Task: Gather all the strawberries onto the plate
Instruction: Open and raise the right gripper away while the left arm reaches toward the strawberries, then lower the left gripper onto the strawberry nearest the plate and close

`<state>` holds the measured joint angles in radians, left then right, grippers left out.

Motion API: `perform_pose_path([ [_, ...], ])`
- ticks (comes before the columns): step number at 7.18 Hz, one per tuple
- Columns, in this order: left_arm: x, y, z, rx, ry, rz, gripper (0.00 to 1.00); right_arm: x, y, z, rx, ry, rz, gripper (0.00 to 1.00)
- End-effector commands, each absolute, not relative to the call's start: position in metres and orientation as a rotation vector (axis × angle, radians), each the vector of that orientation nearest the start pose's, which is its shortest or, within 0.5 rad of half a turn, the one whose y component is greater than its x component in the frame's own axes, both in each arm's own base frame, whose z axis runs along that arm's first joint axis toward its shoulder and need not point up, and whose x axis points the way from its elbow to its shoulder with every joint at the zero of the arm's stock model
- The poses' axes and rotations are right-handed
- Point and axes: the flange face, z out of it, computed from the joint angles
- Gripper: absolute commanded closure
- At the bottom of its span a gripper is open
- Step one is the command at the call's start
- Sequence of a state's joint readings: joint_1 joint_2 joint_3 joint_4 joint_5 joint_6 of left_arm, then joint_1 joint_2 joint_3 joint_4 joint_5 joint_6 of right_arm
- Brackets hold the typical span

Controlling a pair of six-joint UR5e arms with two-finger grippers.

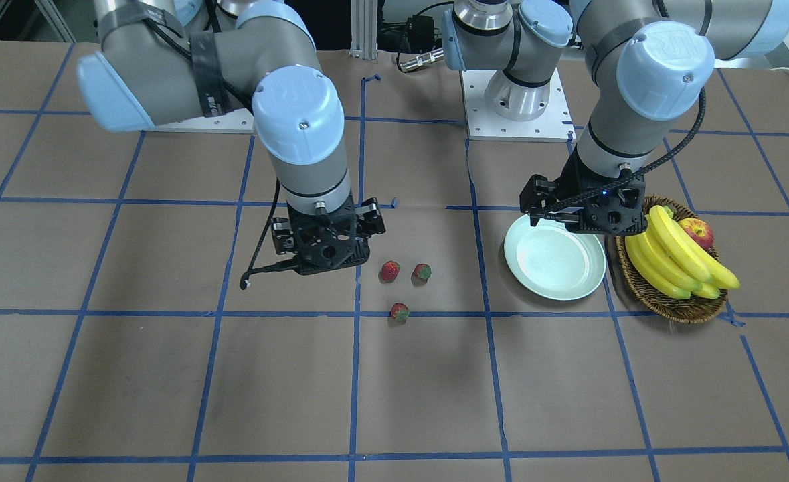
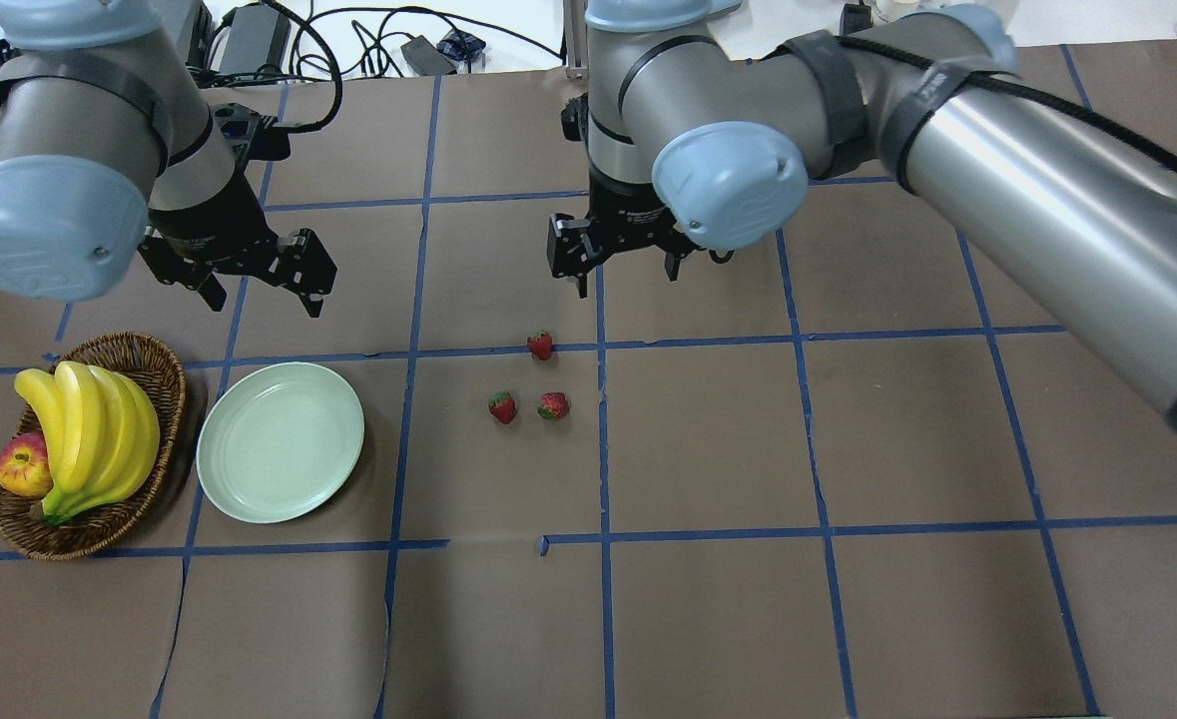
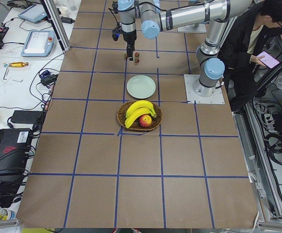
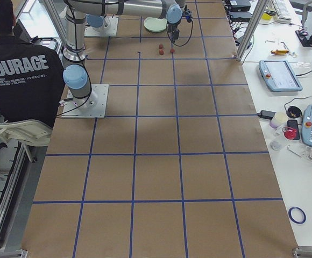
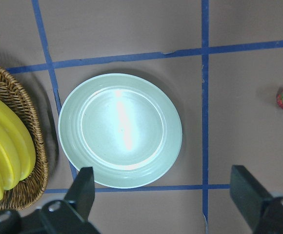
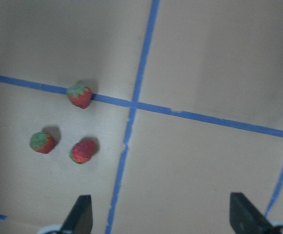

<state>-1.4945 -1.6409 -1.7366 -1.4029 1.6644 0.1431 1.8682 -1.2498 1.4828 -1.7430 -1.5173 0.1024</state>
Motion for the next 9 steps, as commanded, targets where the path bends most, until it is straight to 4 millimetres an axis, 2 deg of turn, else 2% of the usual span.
perform_pose_path([
  [1,-0.089,-0.516,0.384,0.087,3.056,0.111,0.0,0.245,-0.538,0.414,-0.258,3.138,0.129,0.0],
  [2,-0.101,-0.52,0.384,0.035,3.054,0.053,0.0,0.222,-0.533,0.429,-0.264,3.175,0.143,0.0],
  [3,-0.116,-0.522,0.378,0.025,3.091,0.045,0.0,0.21,-0.531,0.439,-0.262,3.177,0.135,0.0],
  [4,-0.129,-0.523,0.368,-0.031,3.14,0.07,0.0,0.193,-0.531,0.445,-0.235,3.177,0.148,0.0],
  [6,-0.159,-0.526,0.347,-0.02,3.15,0.1,0.0,0.162,-0.52,0.471,-0.267,3.163,0.201,0.0],
  [8,-0.192,-0.528,0.317,-0.03,3.148,0.143,0.0,0.149,-0.516,0.481,-0.235,3.164,0.195,0.0],
  [9,-0.21,-0.531,0.295,-0.076,3.216,0.179,0.0,0.147,-0.517,0.48,-0.228,3.164,0.197,0.0],
])
